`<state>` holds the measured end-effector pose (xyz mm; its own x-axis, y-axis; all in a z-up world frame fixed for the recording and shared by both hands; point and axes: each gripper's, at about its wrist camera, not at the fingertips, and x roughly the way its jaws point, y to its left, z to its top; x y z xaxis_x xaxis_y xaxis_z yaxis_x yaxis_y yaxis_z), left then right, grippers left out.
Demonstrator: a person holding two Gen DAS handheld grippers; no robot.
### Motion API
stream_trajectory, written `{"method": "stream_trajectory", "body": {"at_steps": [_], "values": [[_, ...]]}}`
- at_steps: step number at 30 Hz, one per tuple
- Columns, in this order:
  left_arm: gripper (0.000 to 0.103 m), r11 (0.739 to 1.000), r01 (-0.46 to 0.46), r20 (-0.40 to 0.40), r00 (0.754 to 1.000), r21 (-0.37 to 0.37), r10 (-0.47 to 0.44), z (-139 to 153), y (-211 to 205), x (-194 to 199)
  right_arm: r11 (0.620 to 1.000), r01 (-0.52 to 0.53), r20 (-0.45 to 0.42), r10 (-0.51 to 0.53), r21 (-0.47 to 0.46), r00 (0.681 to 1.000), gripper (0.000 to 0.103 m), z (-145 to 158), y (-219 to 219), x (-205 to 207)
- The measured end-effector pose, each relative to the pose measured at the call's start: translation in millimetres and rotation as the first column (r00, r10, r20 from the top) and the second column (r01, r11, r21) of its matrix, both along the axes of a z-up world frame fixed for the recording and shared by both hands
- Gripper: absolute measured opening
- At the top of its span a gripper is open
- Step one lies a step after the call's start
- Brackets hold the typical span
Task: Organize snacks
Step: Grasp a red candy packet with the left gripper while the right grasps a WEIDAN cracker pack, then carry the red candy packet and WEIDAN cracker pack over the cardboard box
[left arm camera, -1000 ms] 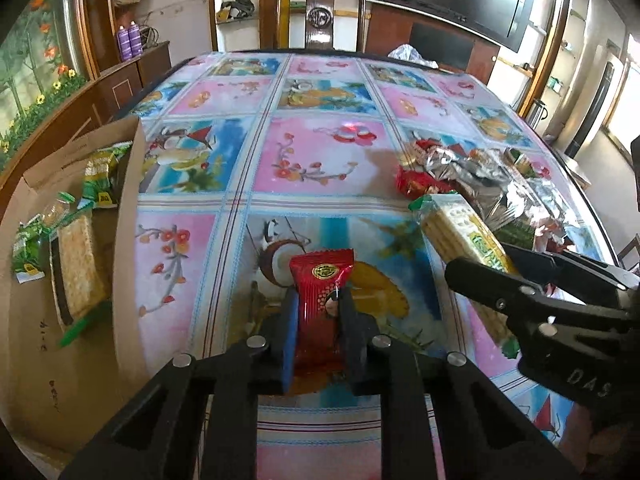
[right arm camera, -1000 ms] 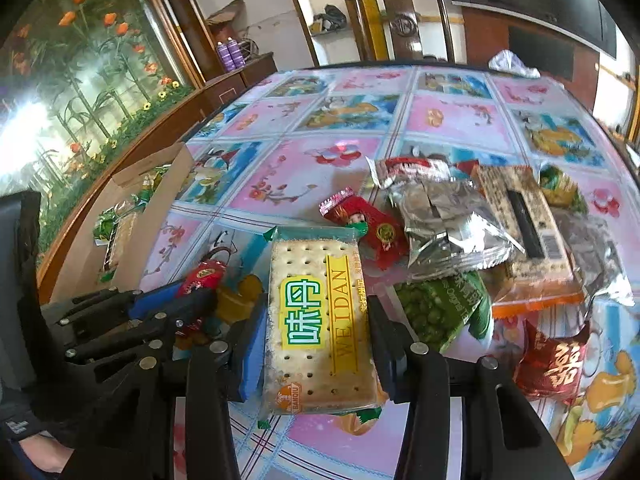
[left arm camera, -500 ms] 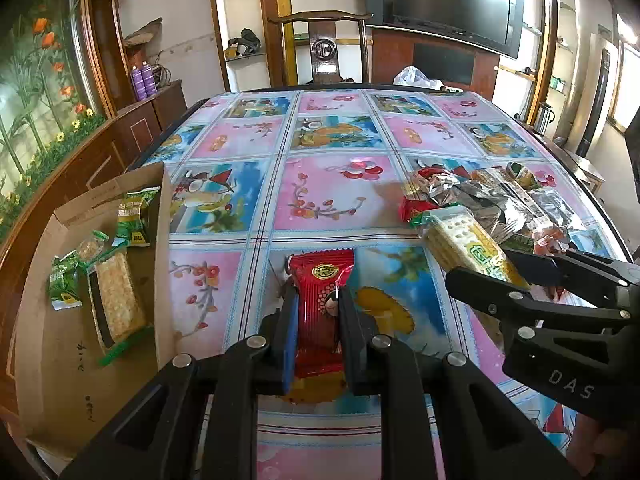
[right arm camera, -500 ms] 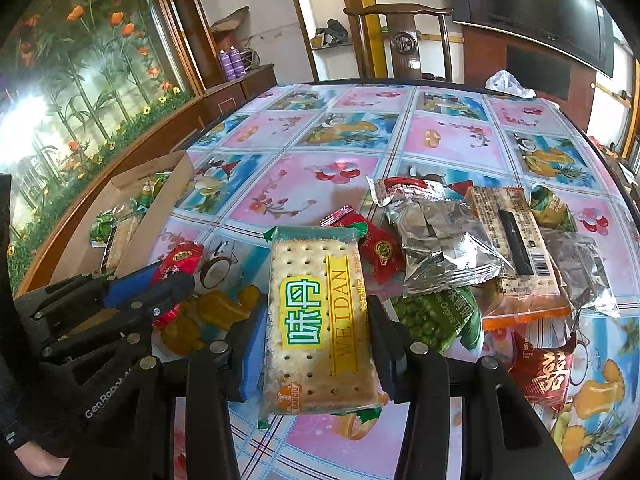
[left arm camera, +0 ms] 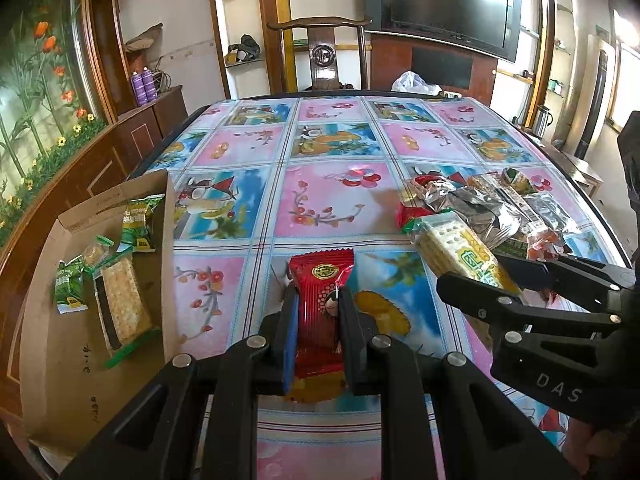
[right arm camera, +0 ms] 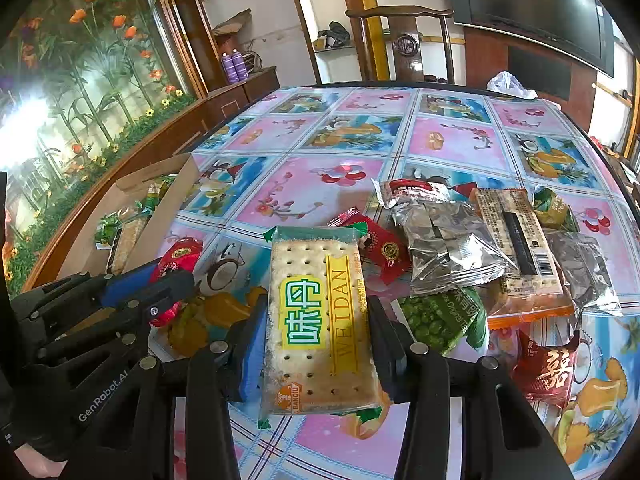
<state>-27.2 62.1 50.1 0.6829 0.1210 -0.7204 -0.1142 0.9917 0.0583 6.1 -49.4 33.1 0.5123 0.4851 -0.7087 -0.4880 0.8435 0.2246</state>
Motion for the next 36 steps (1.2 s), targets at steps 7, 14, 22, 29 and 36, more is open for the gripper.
{"method": "stream_trajectory", "body": {"at_steps": [7,14,22,29,36], "values": [[0.017,1.0,-0.002,0.008,1.0,0.008,0.002,5,0,-2,1.0,-0.003,0.006,0.003,0.009,1.0,0.05,4,2,-3],[0.017,1.0,-0.002,0.021,1.0,0.012,0.002,10,1,-3,1.0,-0.008,0.003,0.008,0.022,1.0,0.05,5,5,-5],[0.017,1.0,-0.005,0.038,0.999,0.004,0.004,15,4,-7,0.998,-0.014,-0.014,0.015,0.054,1.0,0.05,4,9,-8],[0.017,1.0,-0.017,0.056,0.998,-0.007,0.018,22,13,-13,0.996,-0.028,-0.009,0.029,0.083,1.0,0.05,9,18,-13],[0.017,0.998,-0.051,0.076,0.996,-0.031,0.053,30,33,-20,0.994,-0.042,-0.008,0.043,0.098,0.999,0.05,13,30,-16]]}}
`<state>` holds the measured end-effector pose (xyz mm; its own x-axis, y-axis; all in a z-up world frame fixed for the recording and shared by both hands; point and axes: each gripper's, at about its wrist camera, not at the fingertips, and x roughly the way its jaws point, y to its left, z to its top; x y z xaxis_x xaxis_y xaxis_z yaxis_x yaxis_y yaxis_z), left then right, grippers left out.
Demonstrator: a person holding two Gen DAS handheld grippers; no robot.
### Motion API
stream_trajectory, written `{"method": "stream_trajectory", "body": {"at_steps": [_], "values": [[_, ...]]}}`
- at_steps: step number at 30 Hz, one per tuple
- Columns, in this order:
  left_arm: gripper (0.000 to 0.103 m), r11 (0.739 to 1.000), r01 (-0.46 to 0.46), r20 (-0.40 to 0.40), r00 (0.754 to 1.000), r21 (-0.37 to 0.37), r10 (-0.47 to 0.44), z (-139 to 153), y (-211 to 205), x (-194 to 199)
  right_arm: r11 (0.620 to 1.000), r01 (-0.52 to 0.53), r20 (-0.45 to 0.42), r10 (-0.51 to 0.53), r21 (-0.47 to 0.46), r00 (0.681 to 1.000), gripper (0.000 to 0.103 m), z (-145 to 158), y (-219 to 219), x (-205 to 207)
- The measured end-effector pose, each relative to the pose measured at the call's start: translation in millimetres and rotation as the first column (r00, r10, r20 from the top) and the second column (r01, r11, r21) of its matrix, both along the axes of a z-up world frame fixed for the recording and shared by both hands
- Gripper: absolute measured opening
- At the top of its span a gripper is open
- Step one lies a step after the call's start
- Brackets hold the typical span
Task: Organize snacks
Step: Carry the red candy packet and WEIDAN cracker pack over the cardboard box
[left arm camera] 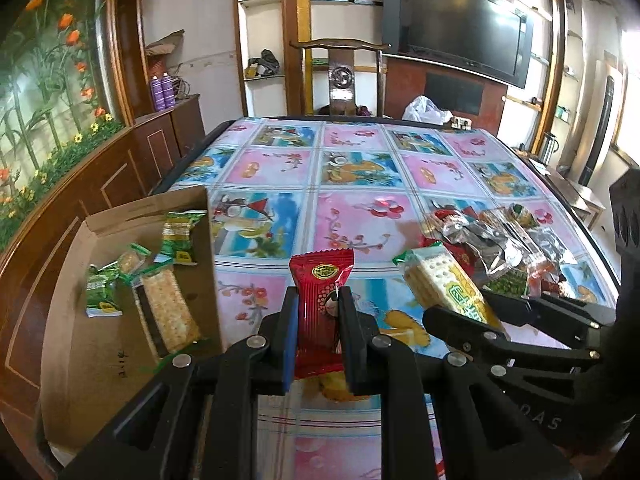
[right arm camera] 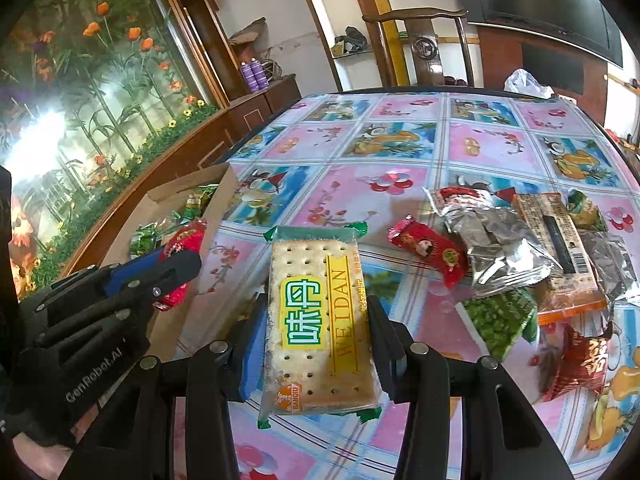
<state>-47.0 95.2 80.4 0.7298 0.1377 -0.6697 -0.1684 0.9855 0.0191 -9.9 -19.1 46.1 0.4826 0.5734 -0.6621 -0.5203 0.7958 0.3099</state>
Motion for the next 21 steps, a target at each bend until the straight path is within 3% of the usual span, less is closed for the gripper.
{"method": "stream_trajectory", "body": {"at_steps": [11,21], "values": [[0.018,0.995,-0.091,0.028,0.995,-0.043,0.092,10,51,-19,0.998,-0.068,0.028,0.068,0.007,0.997,0.05,15,39,-11],[0.018,0.971,-0.221,0.013,0.975,-0.09,0.224,5,125,-50,0.981,-0.196,0.066,0.196,-0.004,0.978,0.051,35,96,-38]]}}
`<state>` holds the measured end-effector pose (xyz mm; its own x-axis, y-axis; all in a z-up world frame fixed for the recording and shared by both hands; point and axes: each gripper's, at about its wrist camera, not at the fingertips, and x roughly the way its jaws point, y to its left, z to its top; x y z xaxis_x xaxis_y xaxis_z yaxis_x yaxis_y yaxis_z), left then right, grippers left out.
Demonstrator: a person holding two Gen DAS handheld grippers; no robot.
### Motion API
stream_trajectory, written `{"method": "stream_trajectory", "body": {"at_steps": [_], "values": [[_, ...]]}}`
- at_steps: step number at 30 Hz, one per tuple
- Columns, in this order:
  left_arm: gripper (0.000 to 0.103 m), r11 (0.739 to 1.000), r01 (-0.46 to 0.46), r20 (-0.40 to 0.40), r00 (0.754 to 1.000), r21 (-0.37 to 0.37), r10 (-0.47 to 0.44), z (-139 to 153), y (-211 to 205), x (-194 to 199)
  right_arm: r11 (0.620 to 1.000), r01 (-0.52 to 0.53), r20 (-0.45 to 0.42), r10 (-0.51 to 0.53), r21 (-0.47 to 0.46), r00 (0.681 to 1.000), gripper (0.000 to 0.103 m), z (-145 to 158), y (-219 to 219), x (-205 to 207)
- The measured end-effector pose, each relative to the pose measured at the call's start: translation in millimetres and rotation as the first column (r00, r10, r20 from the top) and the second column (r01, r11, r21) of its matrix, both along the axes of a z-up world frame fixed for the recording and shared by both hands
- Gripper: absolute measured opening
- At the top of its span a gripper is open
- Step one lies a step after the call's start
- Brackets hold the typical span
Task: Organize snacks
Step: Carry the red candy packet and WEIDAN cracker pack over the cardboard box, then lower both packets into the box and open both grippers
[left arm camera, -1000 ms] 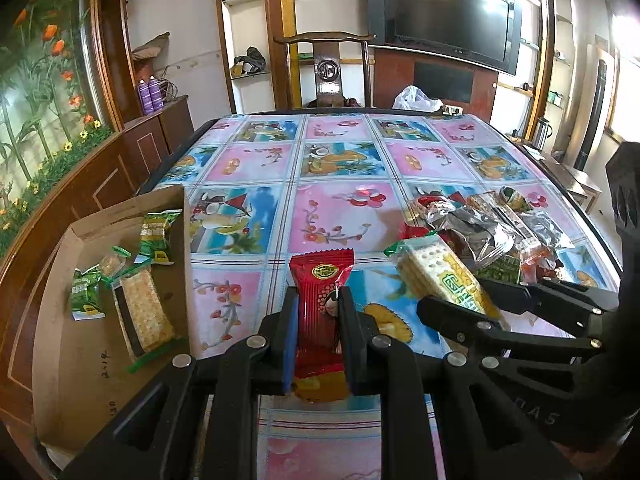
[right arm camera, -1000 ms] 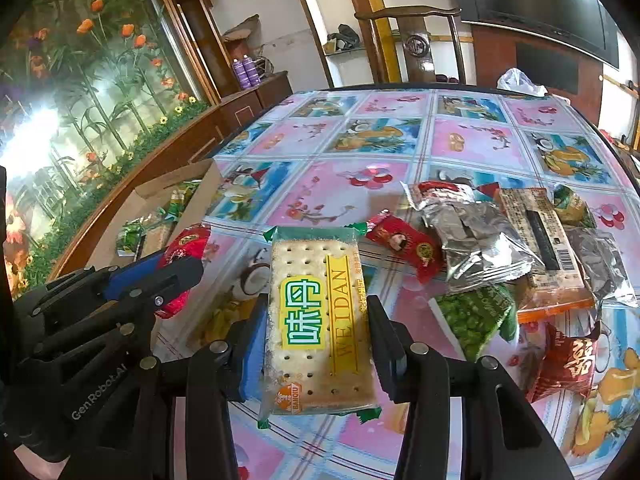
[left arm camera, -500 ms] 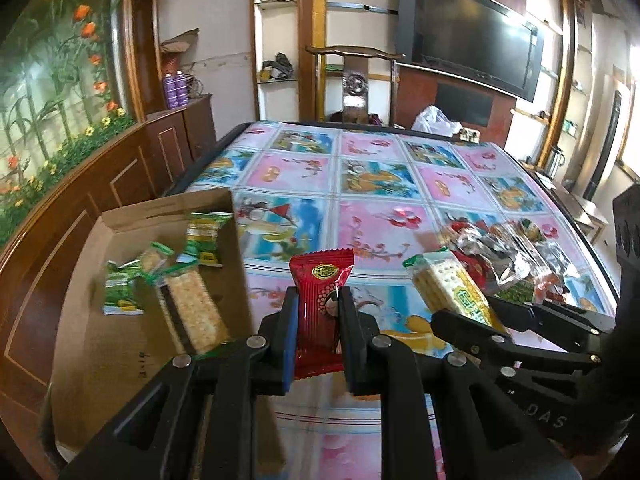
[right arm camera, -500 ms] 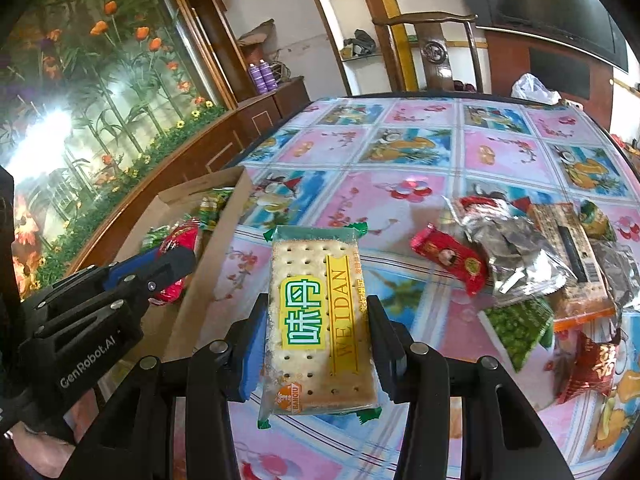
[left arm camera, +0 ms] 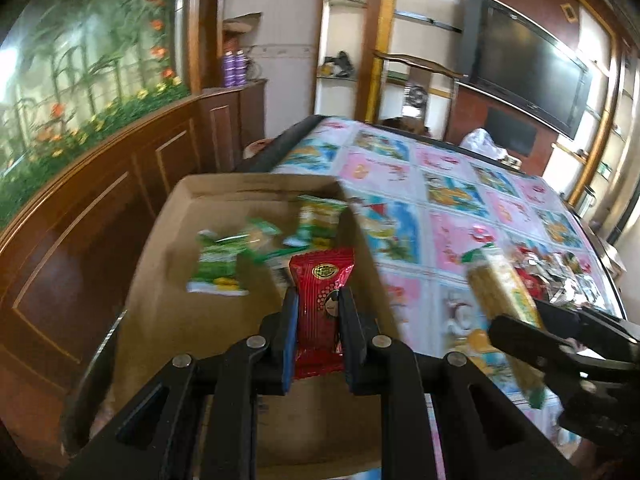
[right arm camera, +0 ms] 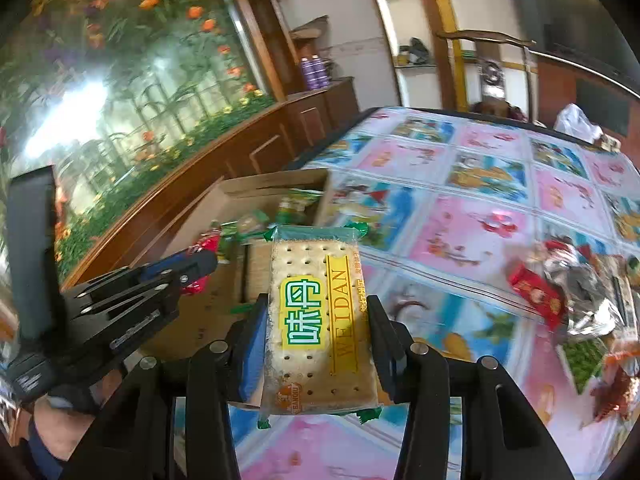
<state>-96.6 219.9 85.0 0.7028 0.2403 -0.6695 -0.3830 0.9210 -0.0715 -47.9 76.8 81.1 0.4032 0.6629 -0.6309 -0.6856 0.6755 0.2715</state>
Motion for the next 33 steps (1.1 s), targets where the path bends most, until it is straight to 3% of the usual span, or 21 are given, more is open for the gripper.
{"method": "stream_trajectory", "body": {"at_steps": [7,13,21,33], "values": [[0.018,0.996,-0.078,-0.041,0.996,-0.043,0.076,-17,47,-15,0.994,-0.107,-0.003,0.107,-0.037,0.994,0.051,-7,43,-23],[0.018,0.992,-0.072,-0.086,0.994,-0.108,0.062,-28,70,-15,0.982,-0.169,-0.049,0.165,-0.081,0.985,0.051,-24,72,-28],[0.018,0.991,-0.049,-0.128,0.991,-0.127,0.033,-40,74,-9,0.971,-0.215,-0.109,0.204,-0.103,0.973,0.051,-42,90,-30],[0.018,0.988,-0.049,-0.149,0.988,-0.147,0.027,-47,79,-6,0.966,-0.214,-0.096,0.202,-0.144,0.975,0.051,-52,110,-26]]}}
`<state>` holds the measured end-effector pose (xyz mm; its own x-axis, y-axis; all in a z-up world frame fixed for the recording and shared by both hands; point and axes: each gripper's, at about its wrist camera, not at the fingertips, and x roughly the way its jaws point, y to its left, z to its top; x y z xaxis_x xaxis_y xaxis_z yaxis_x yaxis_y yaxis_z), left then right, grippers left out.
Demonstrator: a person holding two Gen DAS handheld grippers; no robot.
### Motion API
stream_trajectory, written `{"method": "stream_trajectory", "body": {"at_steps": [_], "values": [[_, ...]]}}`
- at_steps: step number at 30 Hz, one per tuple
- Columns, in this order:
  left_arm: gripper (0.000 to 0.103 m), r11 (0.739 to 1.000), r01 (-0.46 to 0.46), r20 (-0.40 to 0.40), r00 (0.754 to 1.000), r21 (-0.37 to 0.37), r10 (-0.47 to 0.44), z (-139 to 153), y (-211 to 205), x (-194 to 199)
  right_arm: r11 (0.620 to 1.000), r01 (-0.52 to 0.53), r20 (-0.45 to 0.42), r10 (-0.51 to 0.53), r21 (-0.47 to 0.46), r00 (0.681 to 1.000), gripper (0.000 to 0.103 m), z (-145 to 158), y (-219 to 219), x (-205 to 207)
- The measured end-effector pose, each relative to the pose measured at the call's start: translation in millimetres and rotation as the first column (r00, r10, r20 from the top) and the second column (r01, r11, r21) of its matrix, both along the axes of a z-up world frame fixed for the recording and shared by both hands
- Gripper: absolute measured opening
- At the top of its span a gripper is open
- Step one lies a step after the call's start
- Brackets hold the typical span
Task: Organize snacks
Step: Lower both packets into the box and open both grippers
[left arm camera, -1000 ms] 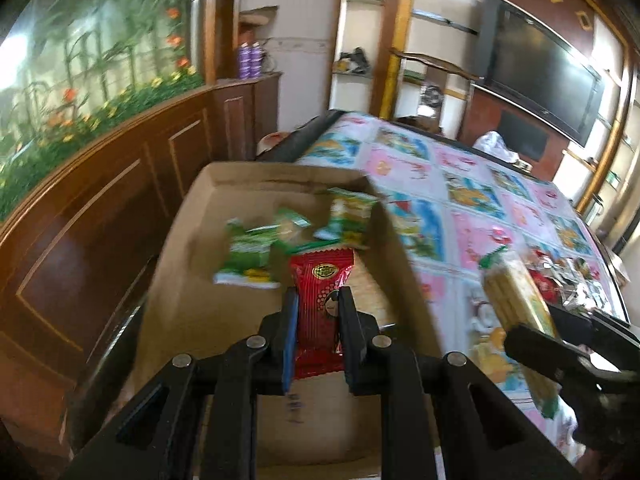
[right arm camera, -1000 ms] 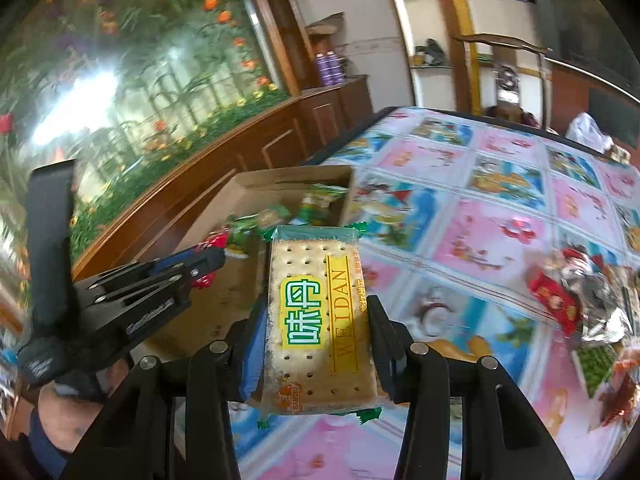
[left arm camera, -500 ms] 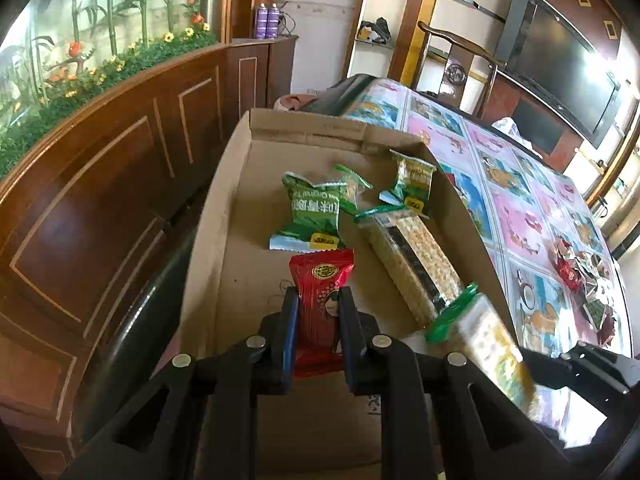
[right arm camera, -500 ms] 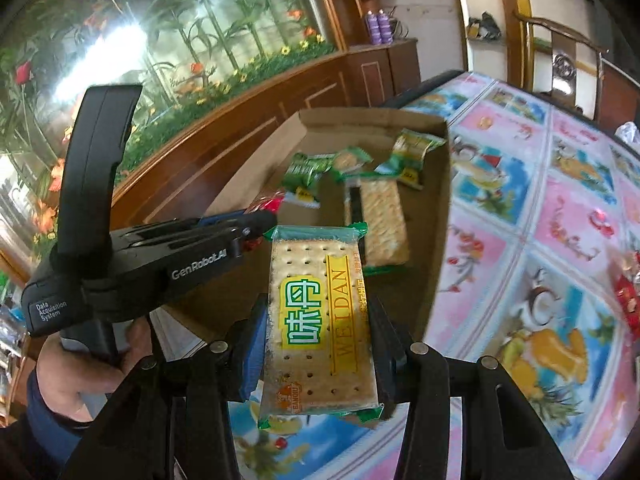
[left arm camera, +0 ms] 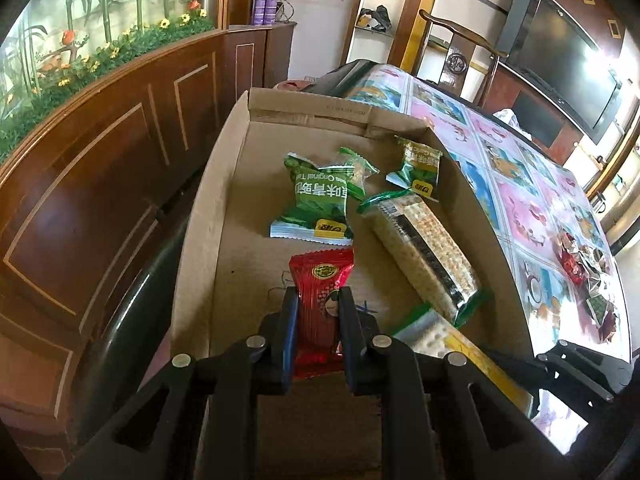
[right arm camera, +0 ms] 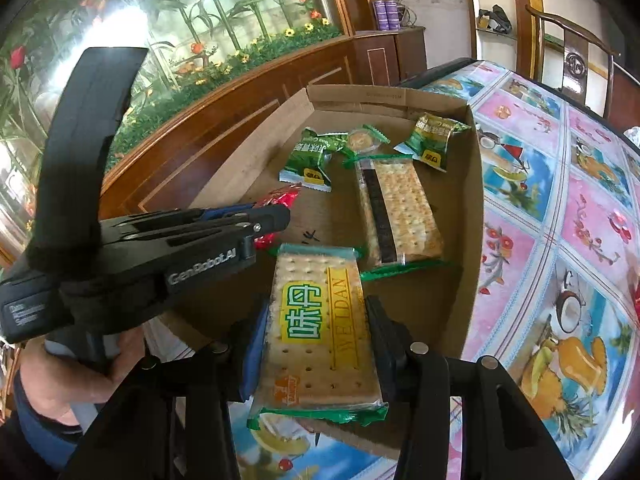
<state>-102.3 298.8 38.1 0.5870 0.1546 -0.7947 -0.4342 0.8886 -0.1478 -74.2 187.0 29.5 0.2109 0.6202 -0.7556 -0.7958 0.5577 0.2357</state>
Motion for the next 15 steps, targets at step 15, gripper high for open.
{"method": "stream_trajectory", "body": {"at_steps": [15], "values": [[0.018,1.0,0.002,-0.016,1.0,-0.001,-0.002,-5,2,4,1.0,0.007,0.009,-0.007,-0.015,1.0,0.051,-6,9,4]]}}
